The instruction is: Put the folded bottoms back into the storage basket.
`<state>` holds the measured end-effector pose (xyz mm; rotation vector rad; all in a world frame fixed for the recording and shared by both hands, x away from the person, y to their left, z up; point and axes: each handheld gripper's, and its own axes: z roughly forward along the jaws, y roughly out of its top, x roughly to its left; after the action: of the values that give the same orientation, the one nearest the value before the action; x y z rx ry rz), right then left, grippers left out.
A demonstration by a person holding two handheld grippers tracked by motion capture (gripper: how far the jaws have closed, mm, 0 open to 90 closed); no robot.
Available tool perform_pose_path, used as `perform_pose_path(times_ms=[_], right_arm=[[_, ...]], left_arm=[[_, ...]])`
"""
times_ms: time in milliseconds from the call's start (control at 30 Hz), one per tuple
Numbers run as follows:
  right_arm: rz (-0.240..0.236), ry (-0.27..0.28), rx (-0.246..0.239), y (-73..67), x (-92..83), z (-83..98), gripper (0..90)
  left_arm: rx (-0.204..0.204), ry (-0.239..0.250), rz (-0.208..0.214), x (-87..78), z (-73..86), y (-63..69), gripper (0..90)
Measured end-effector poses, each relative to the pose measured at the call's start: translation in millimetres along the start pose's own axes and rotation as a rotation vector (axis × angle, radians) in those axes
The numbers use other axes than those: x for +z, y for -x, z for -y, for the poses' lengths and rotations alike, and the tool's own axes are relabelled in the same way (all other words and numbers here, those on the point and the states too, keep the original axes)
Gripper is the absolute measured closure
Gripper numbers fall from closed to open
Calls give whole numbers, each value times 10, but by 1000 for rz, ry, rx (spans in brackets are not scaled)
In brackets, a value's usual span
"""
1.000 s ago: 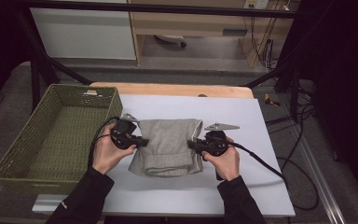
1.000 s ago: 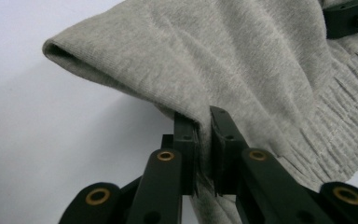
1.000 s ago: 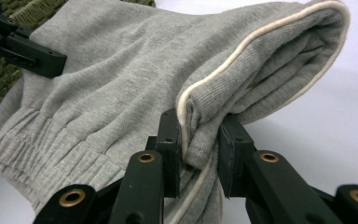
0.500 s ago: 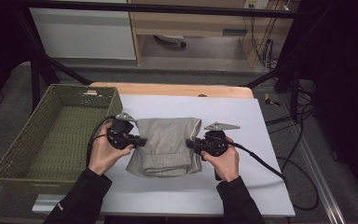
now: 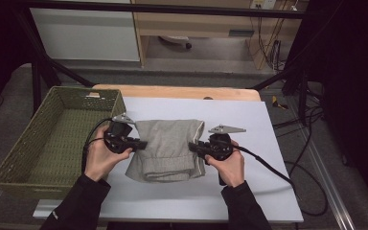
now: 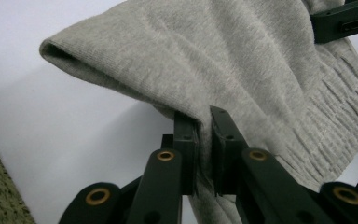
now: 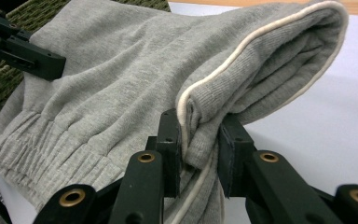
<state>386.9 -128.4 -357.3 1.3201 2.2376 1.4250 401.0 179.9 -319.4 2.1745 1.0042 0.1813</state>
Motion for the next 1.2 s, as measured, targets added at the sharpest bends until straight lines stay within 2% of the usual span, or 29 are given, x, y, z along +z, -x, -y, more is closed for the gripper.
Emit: perform_pose_path(times_ms=[333,567,1200], right_arm=[[-15,14,-1,-74,15,-51,737],[-22,22,-9,-148,53,-98,737],[-39,30,-29,-303,73,-249,737]], left_arm=[[-2,7,2,-132,11,-51,824],[-1,10,-12,-210,12,-85,824],[-1,27,-6,-423,12,-163,824]])
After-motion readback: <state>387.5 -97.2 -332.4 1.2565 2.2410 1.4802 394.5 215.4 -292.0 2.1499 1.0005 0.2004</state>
